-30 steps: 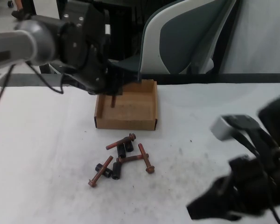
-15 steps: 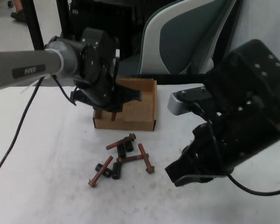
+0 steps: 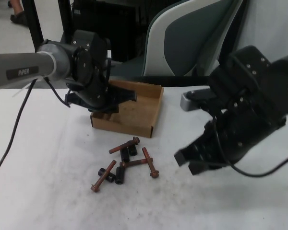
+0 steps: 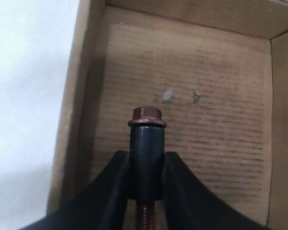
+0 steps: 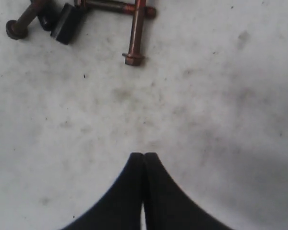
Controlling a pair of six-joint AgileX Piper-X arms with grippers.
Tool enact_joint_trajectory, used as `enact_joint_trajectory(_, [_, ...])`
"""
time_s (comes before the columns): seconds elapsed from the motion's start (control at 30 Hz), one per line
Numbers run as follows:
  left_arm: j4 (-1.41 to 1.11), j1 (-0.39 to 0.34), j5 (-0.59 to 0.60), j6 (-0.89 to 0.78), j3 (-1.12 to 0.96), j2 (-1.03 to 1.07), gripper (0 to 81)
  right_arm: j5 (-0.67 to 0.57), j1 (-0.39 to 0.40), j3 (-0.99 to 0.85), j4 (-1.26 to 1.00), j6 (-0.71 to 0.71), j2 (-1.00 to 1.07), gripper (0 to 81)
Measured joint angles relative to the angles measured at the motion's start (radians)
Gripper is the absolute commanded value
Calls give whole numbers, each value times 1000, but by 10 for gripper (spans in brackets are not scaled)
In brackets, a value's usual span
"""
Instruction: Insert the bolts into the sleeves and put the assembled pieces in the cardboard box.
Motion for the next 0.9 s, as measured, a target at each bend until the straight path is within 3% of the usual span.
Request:
enact_joint_trajectory(0.1, [0, 0, 24, 0, -1, 0, 471, 3, -11, -57, 3, -23, 29, 1])
enact_joint_trajectory(0.2, [2, 0, 38, -3, -1, -4, 466, 7, -12, -111, 13, -39, 56, 29])
enact_joint_trajectory(0.5, [52, 0, 85, 3, -1, -115, 435, -5, -12, -192, 66, -44, 112, 281])
enact_joint_trajectory(0.9, [109, 0, 117, 31, 134, -354, 435, -7, -12, -261, 110, -25, 171, 282])
